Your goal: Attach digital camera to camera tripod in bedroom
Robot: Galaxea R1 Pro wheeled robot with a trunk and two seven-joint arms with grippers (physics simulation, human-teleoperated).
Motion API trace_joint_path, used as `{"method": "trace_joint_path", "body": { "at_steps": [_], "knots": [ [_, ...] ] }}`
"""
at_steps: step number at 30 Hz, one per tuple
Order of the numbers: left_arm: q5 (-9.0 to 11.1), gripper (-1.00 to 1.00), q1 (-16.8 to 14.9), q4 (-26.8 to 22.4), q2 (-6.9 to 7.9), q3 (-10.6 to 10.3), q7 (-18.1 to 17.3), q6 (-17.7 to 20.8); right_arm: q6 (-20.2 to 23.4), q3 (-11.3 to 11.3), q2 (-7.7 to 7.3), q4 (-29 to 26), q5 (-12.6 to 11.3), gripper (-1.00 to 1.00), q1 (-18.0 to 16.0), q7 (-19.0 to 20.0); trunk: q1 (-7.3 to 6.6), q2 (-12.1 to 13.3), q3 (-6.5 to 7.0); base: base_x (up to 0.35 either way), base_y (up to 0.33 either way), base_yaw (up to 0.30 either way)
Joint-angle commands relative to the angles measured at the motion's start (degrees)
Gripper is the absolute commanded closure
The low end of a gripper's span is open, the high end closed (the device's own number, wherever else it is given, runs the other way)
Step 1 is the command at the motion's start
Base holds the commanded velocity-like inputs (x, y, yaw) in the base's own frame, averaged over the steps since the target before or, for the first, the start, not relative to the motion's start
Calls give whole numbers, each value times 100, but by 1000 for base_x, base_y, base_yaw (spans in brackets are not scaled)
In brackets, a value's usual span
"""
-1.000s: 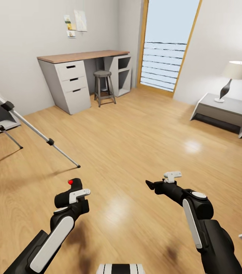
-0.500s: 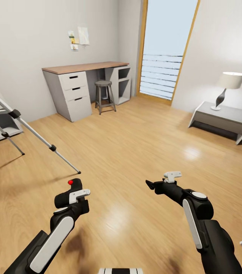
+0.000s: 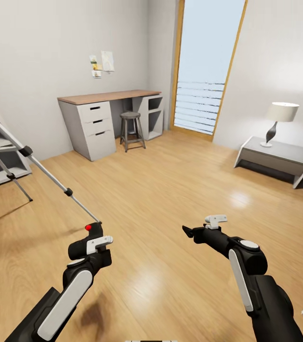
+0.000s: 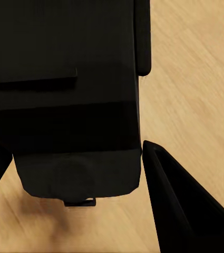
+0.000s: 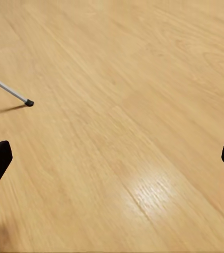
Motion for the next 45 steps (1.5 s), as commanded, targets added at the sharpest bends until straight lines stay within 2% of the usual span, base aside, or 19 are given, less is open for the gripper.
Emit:
{"method": "trace_joint_path", "body": {
  "at_steps": [1, 45],
  "knots": [
    [27, 100, -7, -8, 5, -9, 37, 28, 34, -14, 5, -5, -8, -100, -4, 23, -3, -1, 18, 0, 0, 0],
    [18, 100, -9, 117, 5, 3, 18, 20, 44, -17, 5, -5, -10, -100, -4, 23, -117, 58, 992, 0, 0, 0]
  ]
}}
